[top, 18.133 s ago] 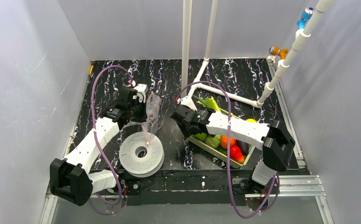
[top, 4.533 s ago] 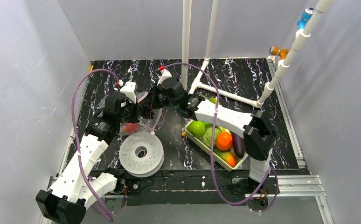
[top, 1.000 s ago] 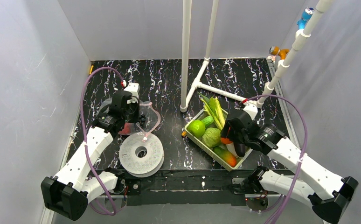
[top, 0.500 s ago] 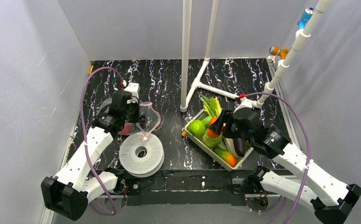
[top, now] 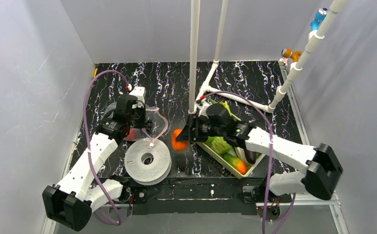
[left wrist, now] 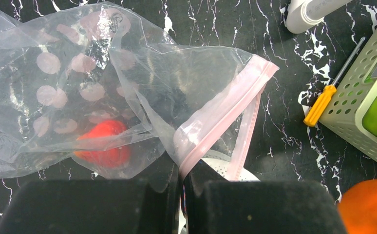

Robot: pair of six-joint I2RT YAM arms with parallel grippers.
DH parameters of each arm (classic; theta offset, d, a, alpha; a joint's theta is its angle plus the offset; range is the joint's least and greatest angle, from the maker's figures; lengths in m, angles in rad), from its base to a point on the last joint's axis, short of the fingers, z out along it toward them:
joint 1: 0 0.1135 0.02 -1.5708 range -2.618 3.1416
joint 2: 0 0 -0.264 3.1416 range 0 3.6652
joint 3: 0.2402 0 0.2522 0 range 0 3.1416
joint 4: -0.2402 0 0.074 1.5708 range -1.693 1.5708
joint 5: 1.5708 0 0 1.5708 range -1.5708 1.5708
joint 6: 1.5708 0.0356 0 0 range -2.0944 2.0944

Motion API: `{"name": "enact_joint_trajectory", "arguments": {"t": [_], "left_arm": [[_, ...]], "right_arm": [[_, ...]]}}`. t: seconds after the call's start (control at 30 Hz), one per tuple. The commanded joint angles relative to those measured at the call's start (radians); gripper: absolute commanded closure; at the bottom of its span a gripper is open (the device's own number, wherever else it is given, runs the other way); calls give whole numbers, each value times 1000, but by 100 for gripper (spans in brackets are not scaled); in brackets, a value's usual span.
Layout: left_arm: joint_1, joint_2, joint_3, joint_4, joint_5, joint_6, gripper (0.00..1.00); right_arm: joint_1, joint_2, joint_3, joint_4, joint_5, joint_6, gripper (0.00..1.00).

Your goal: Place the food in the zip-top bag and seal the zipper

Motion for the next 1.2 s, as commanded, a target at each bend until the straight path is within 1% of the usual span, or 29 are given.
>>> {"name": "enact_joint_trajectory", "arguments": {"t": [0.0,0.2,0.43,0.7,0.9,0.93,1.03,1.17], "left_arm": [[-3,-39,11,-4,10,2,100],[-3,-63,10,-1,10,1,100],[-3,-102,6,11,24,-5,100],[-3,-144,0,28,62,-7,100],[-3,-155,0,35,80,-10,100],[-3,-157,-1,37,87,-10,100],[-3,-164,-3,43,104,-12,100],[-3,-179,-9,54,104,-12,100]], "right_arm": [[50,114,174,94,-18,-49,99],[53,253,291,124,2,-41,99],[65,391,437,110,12,-59,99],[81,509,531,95,119,-96,99],[80,624,636,94,145,-107,98],[80,646,656,94,145,-108,97],[81,706,722,94,139,-105,85],[80,764,789,95,102,-86,78]]}}
